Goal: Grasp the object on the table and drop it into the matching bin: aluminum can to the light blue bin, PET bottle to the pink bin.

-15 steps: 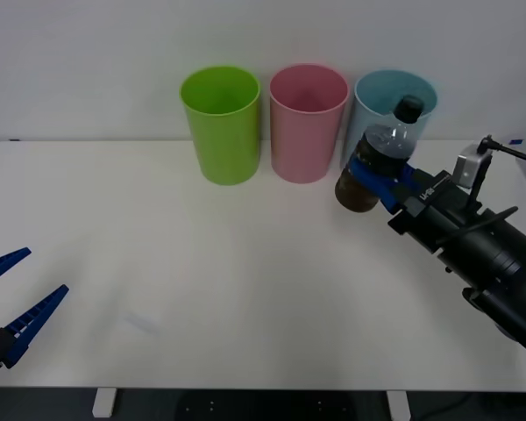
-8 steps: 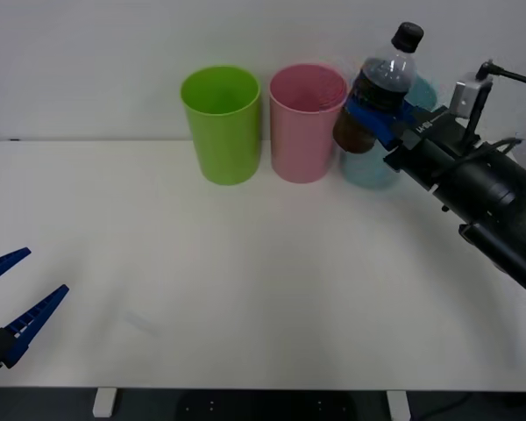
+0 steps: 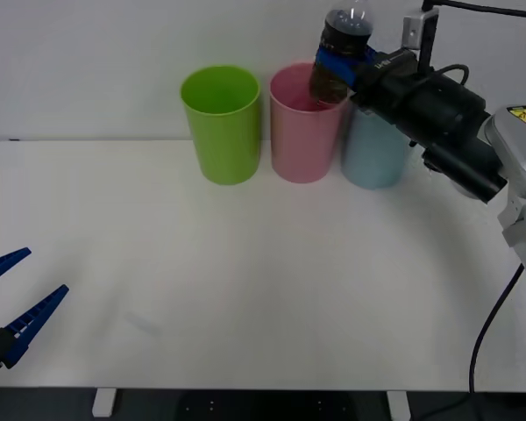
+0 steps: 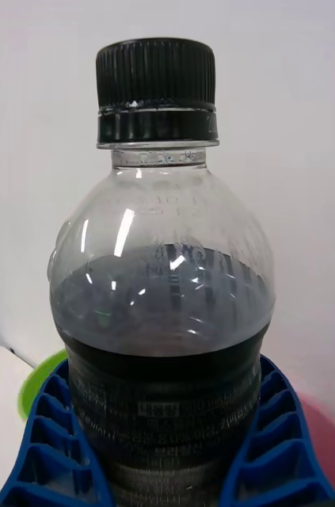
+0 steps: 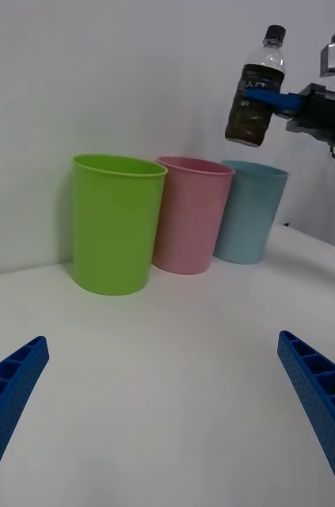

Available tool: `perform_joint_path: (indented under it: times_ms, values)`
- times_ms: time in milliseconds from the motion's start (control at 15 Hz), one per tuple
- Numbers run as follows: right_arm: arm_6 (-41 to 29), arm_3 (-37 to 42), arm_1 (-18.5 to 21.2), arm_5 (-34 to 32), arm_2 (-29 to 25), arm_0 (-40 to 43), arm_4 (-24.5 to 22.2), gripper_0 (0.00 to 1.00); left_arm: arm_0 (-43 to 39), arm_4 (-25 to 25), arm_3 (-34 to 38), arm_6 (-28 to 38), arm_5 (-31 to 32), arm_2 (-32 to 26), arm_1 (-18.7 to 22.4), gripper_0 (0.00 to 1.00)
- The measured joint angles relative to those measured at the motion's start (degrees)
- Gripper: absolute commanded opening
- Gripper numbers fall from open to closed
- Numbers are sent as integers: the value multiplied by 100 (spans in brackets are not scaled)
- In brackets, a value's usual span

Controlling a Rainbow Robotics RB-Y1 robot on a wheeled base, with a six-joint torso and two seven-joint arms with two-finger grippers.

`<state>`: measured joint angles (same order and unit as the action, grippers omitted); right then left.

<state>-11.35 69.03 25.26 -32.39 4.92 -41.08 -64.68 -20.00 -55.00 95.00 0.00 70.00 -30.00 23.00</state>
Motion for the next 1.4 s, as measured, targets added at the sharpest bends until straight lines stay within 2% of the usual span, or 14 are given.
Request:
perform_joint_path:
  times_ms: [533, 867, 1000, 1067, 1133, 1200, 1400]
  values:
    - [468, -1836, -526, 818, 237, -1329, 0, 0, 0, 0, 0, 0, 0, 0, 0, 100]
    - [676, -2069, -775, 1561, 343, -1500, -8, 0, 0, 0, 0, 0, 0, 0, 0, 100]
    - [722, -2069, -794, 1587, 360, -1500, -9, 7, 0, 0, 0, 0, 0, 0, 0, 100]
    - [735, -2070, -793, 1587, 361, -1500, -9, 21, 0, 0, 0, 0, 0, 0, 0, 100]
    - [753, -2070, -788, 1584, 361, -1500, -9, 51, 0, 0, 0, 0, 0, 0, 0, 100]
    - [779, -2070, -787, 1586, 361, -1502, -9, 100, 0, 0, 0, 0, 0, 0, 0, 100]
    - [921, -2070, -787, 1513, 361, -1508, -9, 100, 0, 0, 0, 0, 0, 0, 0, 100]
